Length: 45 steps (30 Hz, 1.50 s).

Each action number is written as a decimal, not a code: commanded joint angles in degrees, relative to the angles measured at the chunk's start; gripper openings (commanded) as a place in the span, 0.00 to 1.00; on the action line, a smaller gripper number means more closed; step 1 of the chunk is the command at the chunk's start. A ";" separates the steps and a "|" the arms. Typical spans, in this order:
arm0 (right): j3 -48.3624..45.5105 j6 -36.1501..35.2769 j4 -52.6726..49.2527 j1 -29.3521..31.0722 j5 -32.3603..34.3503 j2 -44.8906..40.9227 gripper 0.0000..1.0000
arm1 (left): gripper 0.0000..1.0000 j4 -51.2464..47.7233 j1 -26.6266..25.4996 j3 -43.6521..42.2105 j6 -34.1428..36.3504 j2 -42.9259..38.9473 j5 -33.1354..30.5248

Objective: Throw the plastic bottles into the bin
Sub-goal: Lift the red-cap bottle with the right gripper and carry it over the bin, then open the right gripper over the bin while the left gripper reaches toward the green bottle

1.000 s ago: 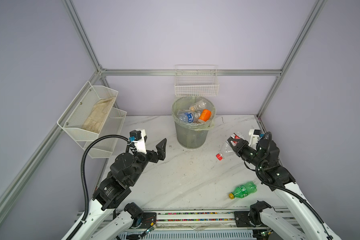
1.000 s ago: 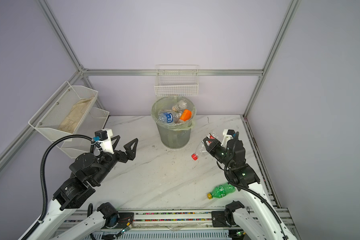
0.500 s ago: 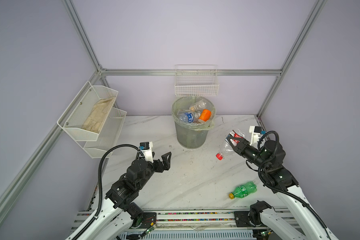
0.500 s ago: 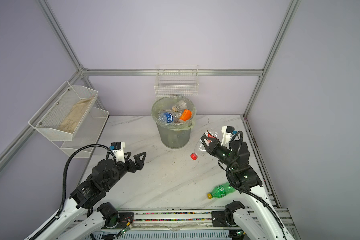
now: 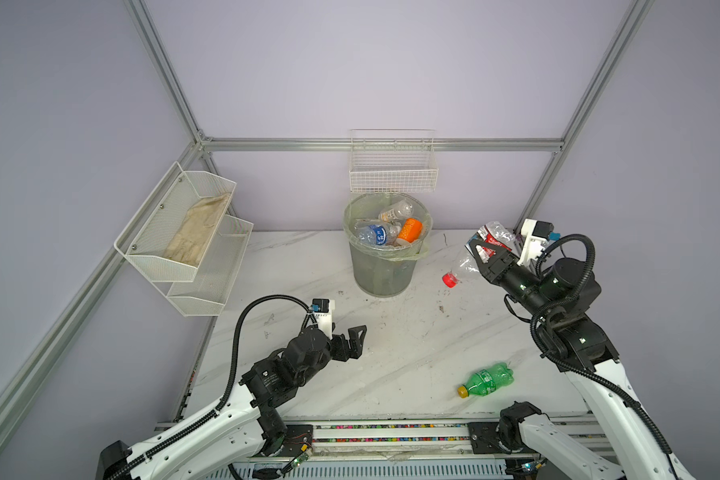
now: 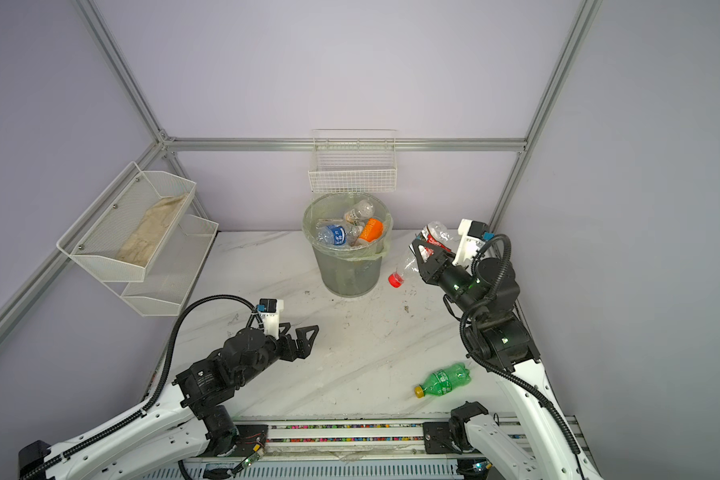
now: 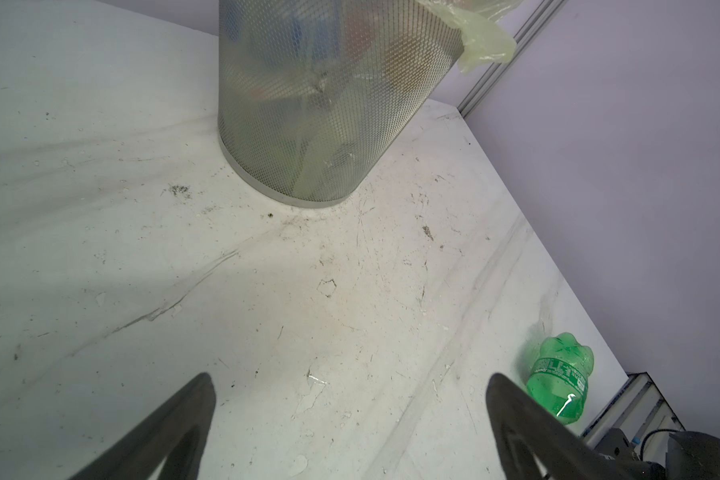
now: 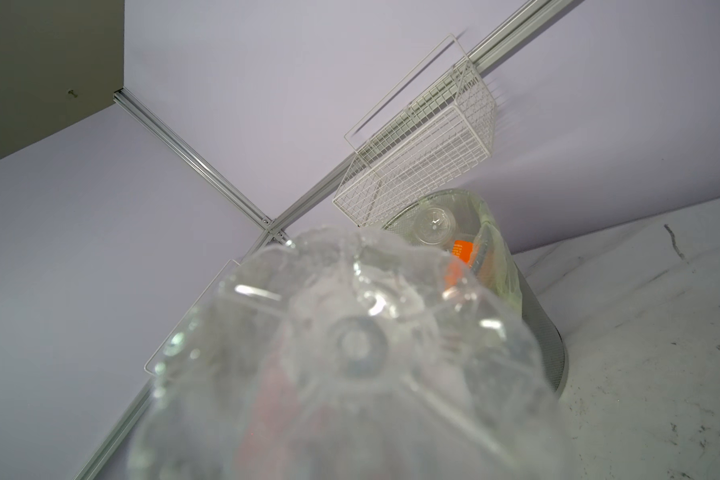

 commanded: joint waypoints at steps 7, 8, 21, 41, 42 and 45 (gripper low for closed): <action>17.24 -6.34 -3.86 -0.21 0.61 14.20 0.00 | 1.00 3.36 -2.47 -3.58 -1.56 -1.67 -3.39; 18.93 -6.66 -4.24 -0.14 0.23 16.04 0.00 | 1.00 3.42 -2.57 -3.66 -1.56 -1.77 -3.43; 40.31 -14.10 -5.06 11.00 17.40 43.21 0.00 | 1.00 2.18 -4.03 -3.36 -1.91 -3.42 -4.63; 46.98 -18.08 -11.76 13.75 22.37 47.97 0.97 | 1.00 -0.71 -5.37 -1.26 -1.75 -3.04 -6.47; 47.32 -18.09 -12.07 13.75 22.45 47.64 0.97 | 1.00 -0.66 -5.56 -0.97 -1.65 -2.87 -6.41; 46.93 -18.11 -11.93 13.76 22.63 45.86 0.97 | 1.00 -0.66 -5.82 -0.54 -1.36 -2.60 -6.40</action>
